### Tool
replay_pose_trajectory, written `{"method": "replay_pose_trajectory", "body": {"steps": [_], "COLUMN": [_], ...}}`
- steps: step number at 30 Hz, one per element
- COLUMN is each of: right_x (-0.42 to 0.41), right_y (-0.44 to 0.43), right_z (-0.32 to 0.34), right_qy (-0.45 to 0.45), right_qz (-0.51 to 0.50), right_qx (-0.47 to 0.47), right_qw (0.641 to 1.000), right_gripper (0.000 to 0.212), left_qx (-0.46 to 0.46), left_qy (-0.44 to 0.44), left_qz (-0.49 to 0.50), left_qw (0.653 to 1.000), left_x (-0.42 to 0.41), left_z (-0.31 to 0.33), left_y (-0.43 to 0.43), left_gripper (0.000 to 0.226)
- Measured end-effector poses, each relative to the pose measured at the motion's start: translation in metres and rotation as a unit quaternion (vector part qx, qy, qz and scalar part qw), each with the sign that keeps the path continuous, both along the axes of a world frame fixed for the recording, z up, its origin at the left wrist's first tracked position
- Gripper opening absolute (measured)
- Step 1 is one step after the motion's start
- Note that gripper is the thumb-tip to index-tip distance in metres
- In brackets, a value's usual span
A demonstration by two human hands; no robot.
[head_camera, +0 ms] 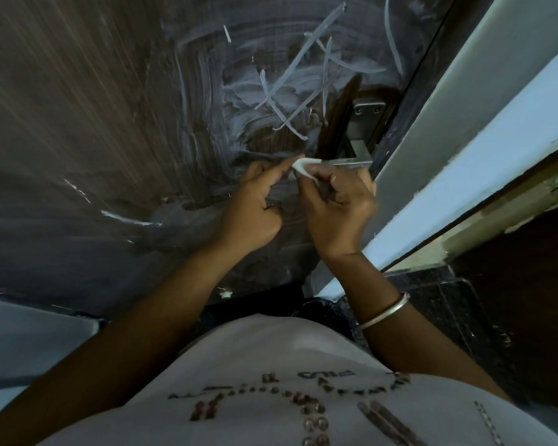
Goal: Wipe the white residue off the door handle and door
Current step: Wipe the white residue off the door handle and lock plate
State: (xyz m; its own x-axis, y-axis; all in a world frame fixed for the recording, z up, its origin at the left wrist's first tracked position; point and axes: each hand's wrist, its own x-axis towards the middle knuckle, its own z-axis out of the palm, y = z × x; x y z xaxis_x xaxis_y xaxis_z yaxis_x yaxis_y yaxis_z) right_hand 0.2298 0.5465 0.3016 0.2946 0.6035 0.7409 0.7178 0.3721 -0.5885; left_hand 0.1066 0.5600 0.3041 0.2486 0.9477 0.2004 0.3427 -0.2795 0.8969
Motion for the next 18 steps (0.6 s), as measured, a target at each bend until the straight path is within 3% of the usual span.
{"method": "replay_pose_trajectory", "body": {"steps": [8,14,18], "right_x": [0.003,-0.005,0.005], "right_y": [-0.002,0.001,0.007], "right_z": [-0.010,-0.002,-0.006], "right_qy": [0.054,0.008,0.062], "right_qz": [-0.017,0.008,-0.009], "right_qx": [-0.063,-0.019,-0.016], "right_qw": [0.996,1.000,0.998], "right_gripper": [0.014,0.012,0.014], "left_qx": [0.007,0.000,0.009], "left_qy": [-0.011,-0.024,-0.023], "left_qz": [-0.019,-0.019,-0.023], "left_qw": [1.000,1.000,0.999], "left_x": [-0.002,-0.001,-0.001], "left_z": [-0.004,-0.004,-0.004], "left_y": [0.001,0.002,0.003], "left_gripper": [0.082,0.080,0.073]}}
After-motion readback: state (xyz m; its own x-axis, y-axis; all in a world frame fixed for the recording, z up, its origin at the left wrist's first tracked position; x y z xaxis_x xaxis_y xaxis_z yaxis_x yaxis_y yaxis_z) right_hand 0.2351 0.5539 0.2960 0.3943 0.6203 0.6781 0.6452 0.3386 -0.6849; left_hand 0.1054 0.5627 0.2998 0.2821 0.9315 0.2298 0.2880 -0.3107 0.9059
